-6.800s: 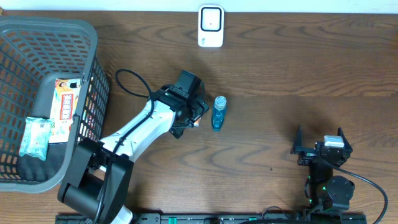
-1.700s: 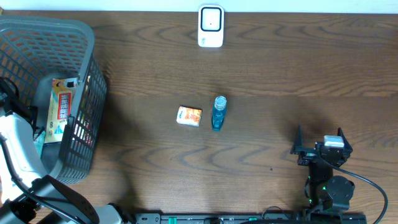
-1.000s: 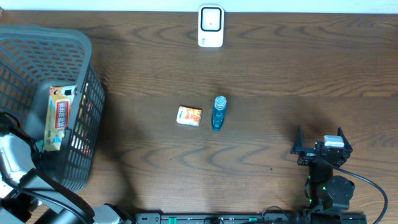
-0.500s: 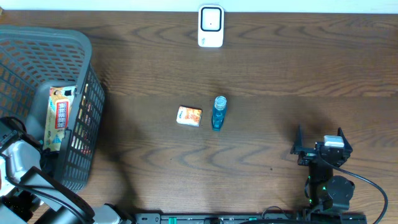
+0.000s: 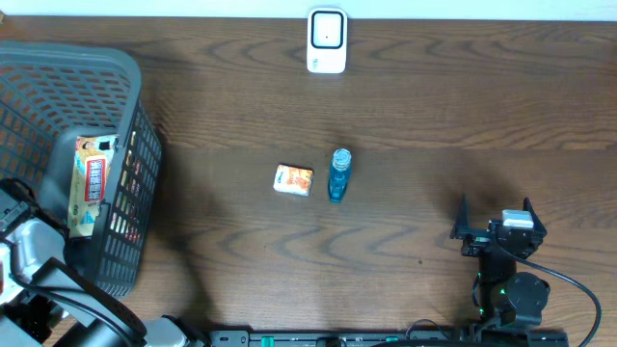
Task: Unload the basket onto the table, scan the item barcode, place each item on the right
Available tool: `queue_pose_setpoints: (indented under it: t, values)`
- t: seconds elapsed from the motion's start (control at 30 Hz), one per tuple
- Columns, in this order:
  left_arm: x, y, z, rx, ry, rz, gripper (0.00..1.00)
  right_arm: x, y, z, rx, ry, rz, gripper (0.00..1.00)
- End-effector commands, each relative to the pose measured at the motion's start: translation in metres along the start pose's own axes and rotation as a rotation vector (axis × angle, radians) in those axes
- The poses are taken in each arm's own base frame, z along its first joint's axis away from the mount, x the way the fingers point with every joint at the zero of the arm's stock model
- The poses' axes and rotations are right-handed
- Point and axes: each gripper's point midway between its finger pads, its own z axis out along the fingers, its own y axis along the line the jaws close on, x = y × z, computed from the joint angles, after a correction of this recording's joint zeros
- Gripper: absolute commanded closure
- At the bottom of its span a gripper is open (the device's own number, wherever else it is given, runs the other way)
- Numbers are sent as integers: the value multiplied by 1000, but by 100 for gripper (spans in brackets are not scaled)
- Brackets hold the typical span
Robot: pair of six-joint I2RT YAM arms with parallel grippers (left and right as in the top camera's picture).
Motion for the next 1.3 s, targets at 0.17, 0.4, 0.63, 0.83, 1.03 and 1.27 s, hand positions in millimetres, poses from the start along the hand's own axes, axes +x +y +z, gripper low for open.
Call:
queue_pose_setpoints:
  t: [0.17, 0.4, 0.63, 0.83, 1.03, 1.27]
  values:
    - [26, 37, 34, -108, 33, -9, 2, 1, -2, 0, 11, 2, -11, 1]
    - [54, 47, 42, -145, 163, 21, 65, 1, -2, 0, 11, 2, -11, 1]
    - [68, 25, 37, -42, 265, 136, 93, 1, -2, 0, 11, 2, -11, 1]
    - [60, -15, 5, 130, 309, 191, 93, 1, -2, 0, 11, 2, -11, 1]
    - [30, -60, -65, 403, 298, 229, 93, 1, -2, 0, 11, 2, -10, 1]
    - [9, -95, -180, 819, 397, 196, 92, 1, -2, 0, 11, 2, -11, 1]
